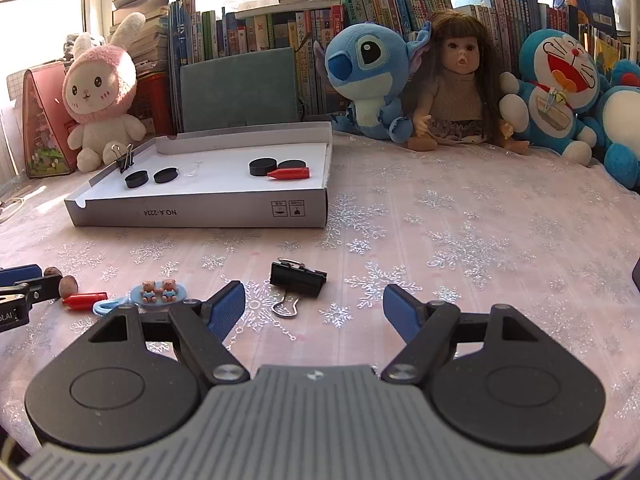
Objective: Organize rigid objects
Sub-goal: 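Close the left gripper on the brown nut while the right gripper grasps the binder clip, then carry the brown nut and binder clip over the white tray with both grippers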
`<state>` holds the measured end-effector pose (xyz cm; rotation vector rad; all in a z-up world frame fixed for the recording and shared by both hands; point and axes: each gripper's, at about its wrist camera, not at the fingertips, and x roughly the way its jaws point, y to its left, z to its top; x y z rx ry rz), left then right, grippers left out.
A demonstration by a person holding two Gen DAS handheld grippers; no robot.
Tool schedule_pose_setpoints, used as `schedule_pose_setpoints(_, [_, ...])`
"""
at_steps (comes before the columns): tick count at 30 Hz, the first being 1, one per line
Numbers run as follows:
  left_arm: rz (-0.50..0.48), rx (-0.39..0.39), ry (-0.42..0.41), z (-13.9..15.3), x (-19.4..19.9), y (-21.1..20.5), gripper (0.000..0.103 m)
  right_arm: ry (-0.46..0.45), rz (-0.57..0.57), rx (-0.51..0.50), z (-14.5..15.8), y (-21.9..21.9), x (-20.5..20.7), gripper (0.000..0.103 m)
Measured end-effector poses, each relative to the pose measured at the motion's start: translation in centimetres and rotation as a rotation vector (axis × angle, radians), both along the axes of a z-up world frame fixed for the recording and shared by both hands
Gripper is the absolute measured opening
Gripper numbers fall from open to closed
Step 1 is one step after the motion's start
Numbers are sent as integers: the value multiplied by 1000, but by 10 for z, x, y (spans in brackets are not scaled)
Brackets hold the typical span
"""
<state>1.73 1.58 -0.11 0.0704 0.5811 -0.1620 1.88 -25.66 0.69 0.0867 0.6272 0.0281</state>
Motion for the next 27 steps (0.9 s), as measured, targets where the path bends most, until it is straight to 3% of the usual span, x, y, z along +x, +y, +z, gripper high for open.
schedule_pose_setpoints(4, [-5, -7, -1, 1, 0, -3, 24, 6, -34, 51, -1, 7, 9, 84])
schedule_pose_setpoints(10, [-10, -1, -9, 0, -1, -6, 22, 25, -111, 34, -6, 16, 18, 79])
schedule_pose_setpoints(18, [-12, -2, -12, 0, -2, -7, 22, 21, -125, 27, -6, 21, 20, 39])
schedule_pose_setpoints(27, [-28, -30, -31, 16, 6, -10, 22, -7, -75, 23, 2, 27, 19, 38])
